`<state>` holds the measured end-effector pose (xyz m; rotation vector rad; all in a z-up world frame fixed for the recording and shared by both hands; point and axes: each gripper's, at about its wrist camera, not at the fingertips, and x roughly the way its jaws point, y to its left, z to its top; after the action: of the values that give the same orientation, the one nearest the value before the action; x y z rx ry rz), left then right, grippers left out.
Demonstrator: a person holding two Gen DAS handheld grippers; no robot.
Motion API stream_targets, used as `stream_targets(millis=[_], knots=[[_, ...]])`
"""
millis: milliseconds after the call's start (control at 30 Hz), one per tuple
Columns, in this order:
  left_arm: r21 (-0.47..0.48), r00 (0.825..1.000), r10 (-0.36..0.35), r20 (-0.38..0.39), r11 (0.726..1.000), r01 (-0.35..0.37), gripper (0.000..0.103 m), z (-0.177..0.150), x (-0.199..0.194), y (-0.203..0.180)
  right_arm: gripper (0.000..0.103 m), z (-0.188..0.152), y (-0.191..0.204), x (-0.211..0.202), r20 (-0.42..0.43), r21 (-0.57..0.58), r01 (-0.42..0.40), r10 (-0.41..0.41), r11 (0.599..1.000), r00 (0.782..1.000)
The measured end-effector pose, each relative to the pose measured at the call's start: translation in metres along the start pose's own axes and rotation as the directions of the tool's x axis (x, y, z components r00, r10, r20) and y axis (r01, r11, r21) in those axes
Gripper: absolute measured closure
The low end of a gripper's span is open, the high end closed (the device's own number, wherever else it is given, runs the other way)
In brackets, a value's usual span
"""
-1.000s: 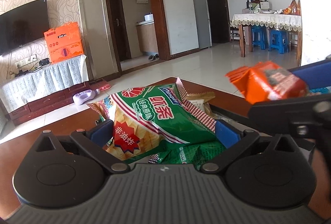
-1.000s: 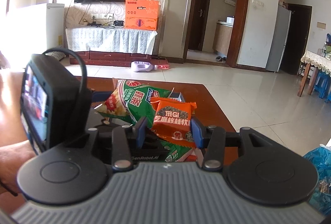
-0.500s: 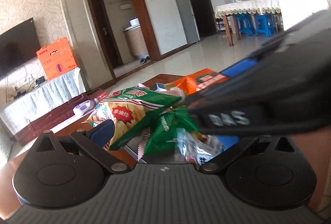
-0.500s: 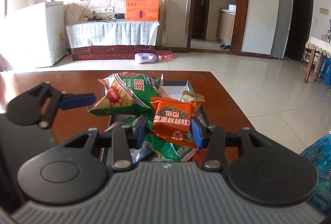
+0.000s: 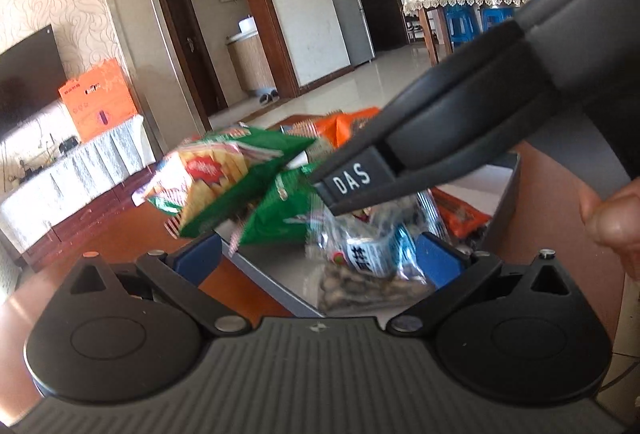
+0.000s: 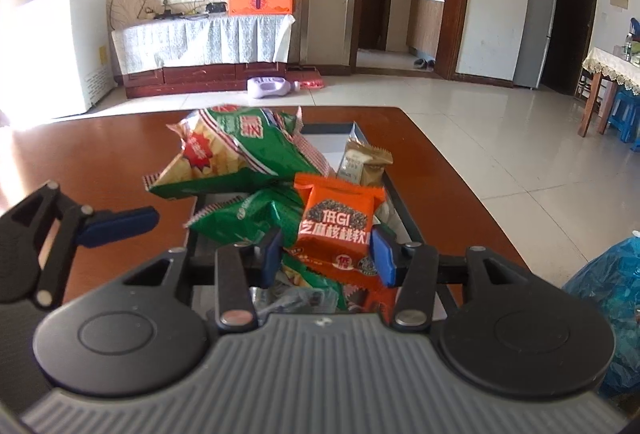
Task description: Organize snacks
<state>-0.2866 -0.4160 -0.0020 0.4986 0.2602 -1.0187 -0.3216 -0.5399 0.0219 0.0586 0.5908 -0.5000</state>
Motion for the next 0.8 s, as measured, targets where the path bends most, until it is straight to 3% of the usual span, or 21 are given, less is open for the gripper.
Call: stream_targets(millis=[200, 300, 533, 667, 800], knots=[[-0.047, 1.000, 0.012, -0.013, 0.999, -0.012, 0.000, 0.002, -0.007, -0.005, 0.049, -0.008, -0.008, 0.008, -0.060, 0.034, 0.004, -0.002, 0.999, 0.998], [-0.067, 1.000, 0.014, -0.020, 0.998, -0.015, 0.000, 0.005, -0.008, -0.002, 0.040, -0.011, -0.008, 0.011, -0.091, 0.038, -0.009, 0.013, 0.999, 0.996], [-0.099, 0.997, 0.046, -0.056, 0.994, -0.051, 0.000, 0.013, -0.014, -0.007, 0.029, -0.014, -0.008, 0.001, -0.088, 0.057, 0.002, 0.003, 0.998, 0.996], [-0.124, 0.994, 0.066, -0.086, 0.989, -0.077, 0.000, 0.017, -0.010, -0.006, 0.028, -0.016, -0.010, -0.002, -0.081, 0.059, -0.009, 0.014, 0.998, 0.997], [-0.155, 0.995, 0.070, -0.065, 0.985, -0.079, 0.000, 0.019, -0.015, -0.006, 0.028, -0.019, -0.010, -0.004, -0.077, 0.051, -0.017, 0.021, 0.999, 0.997]])
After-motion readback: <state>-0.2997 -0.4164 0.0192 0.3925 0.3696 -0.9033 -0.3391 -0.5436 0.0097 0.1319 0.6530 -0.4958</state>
